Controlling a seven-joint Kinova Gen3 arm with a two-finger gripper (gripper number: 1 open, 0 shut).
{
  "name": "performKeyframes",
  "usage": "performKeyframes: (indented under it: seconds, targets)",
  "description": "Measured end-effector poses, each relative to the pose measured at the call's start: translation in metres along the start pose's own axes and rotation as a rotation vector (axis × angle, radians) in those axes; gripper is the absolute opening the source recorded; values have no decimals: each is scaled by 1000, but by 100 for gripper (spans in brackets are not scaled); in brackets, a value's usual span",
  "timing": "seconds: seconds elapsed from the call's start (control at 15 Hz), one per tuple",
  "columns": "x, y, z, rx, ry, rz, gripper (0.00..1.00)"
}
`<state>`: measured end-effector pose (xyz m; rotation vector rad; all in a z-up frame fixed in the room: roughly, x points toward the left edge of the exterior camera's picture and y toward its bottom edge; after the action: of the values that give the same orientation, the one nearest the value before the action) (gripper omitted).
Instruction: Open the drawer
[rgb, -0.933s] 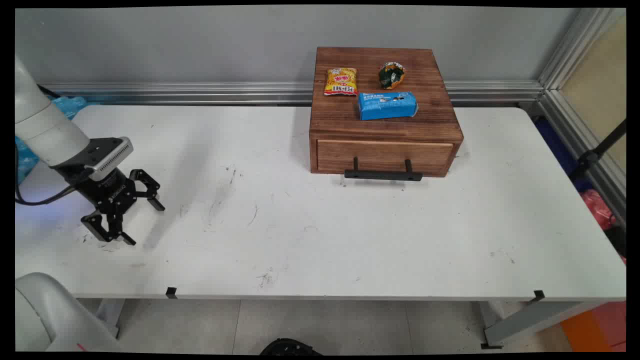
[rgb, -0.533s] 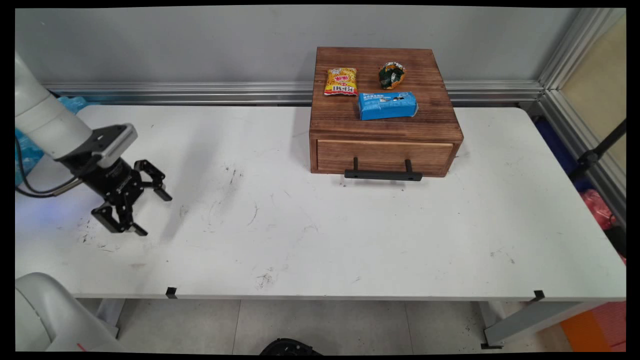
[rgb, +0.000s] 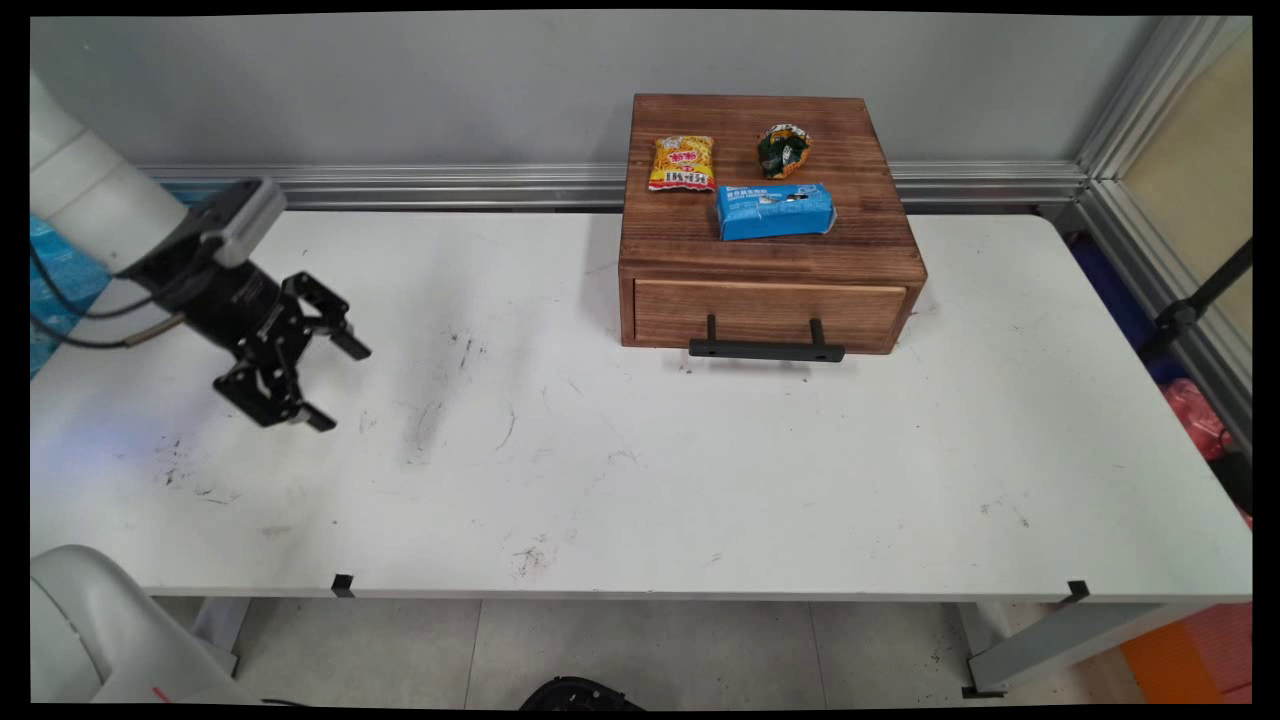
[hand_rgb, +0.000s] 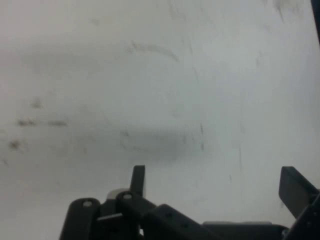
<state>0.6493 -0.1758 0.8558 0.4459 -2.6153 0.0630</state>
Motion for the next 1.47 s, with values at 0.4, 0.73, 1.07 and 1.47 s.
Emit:
performKeyframes:
  seconds: [0.4, 0.73, 1.07, 1.47]
  targets:
    - [58, -2, -14, 45, 68, -85, 100]
    - [121, -8, -12, 70, 110, -141, 100]
    - [173, -16, 5, 88, 126, -126, 100]
    - [236, -23, 51, 112, 134, -106, 100]
